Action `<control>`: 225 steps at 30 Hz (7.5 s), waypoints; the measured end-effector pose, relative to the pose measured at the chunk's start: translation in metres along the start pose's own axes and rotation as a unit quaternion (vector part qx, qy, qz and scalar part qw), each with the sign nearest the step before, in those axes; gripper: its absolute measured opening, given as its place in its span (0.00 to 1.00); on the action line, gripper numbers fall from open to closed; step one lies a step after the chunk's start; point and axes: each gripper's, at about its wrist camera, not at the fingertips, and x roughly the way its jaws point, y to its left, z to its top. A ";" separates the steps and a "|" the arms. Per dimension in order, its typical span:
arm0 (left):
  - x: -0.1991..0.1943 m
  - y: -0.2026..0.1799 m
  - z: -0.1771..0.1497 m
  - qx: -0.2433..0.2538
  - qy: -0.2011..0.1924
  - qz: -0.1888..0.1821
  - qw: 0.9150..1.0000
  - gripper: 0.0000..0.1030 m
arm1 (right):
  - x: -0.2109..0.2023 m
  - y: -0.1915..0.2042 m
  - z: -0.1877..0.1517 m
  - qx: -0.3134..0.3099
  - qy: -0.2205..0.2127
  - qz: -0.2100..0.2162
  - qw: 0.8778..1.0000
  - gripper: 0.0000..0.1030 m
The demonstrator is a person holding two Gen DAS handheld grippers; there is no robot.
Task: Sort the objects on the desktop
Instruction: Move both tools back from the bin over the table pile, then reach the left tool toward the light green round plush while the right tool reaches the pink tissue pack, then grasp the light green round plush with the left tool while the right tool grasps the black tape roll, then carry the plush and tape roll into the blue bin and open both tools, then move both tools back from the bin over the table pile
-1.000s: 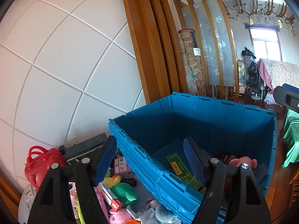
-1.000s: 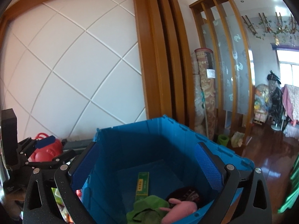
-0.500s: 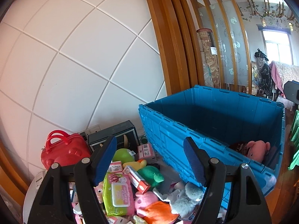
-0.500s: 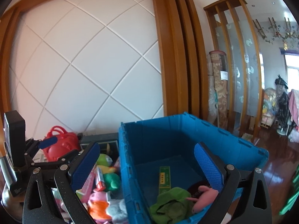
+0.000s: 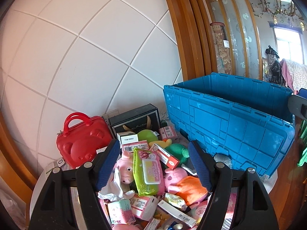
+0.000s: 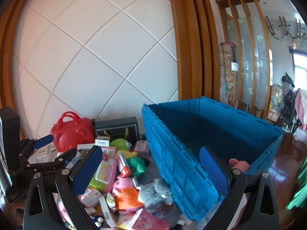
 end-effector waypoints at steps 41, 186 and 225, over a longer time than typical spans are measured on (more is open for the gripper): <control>-0.045 -0.001 -0.270 -0.082 0.208 0.040 0.974 0.71 | 0.050 0.043 -0.211 -0.127 0.245 0.234 0.932 1.00; 0.055 -0.235 0.154 0.052 -0.066 -0.006 0.996 0.73 | 0.038 -0.240 0.063 0.027 -0.049 -0.035 0.998 0.94; 0.008 0.033 -0.127 -0.002 0.082 0.100 0.992 0.73 | 0.079 0.022 -0.073 -0.098 0.118 0.178 0.972 0.99</control>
